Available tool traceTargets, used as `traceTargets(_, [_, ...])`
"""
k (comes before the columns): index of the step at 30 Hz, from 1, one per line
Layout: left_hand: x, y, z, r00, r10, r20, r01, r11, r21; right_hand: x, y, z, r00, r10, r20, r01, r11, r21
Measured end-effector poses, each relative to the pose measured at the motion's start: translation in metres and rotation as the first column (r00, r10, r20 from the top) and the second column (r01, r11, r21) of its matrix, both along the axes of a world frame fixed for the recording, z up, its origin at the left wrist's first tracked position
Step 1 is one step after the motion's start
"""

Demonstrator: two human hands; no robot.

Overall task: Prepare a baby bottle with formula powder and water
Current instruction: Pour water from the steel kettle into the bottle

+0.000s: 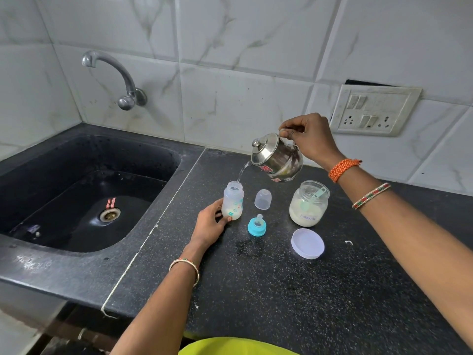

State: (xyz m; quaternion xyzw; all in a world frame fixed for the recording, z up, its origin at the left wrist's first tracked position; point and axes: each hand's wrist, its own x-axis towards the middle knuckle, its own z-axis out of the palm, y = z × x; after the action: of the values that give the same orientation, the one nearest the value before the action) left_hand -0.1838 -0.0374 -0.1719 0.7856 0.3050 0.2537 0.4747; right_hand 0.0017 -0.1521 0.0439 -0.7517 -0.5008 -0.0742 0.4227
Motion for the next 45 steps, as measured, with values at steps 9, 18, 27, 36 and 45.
traceTargets(9, [0.0009,0.0001,-0.0005,1.0,0.004,0.009,-0.004,1.0,-0.016,-0.0004,0.0005,-0.0027,1.0,-0.015,0.0,0.015,1.0,-0.008])
traceTargets(18, [0.0002,-0.0004,0.0005,1.0,0.002,0.018,-0.002,1.0,-0.023,-0.0011,0.002,-0.0027,1.0,-0.019,-0.001,0.019,1.0,-0.001])
traceTargets(27, [-0.0002,-0.0002,0.0005,1.0,0.002,0.017,-0.001,0.999,-0.045,0.0,0.0004,-0.0025,1.0,-0.02,0.011,0.02,1.0,0.004])
traceTargets(36, [0.0,-0.0006,0.0009,1.0,0.001,0.011,-0.001,0.999,-0.044,0.0005,0.0015,-0.001,0.999,-0.023,0.045,0.023,1.0,0.005])
traceTargets(45, [0.0004,0.0021,-0.0028,1.0,0.0,0.019,0.001,0.999,-0.044,-0.0002,0.0022,-0.0037,0.999,-0.022,0.049,0.022,1.0,0.005])
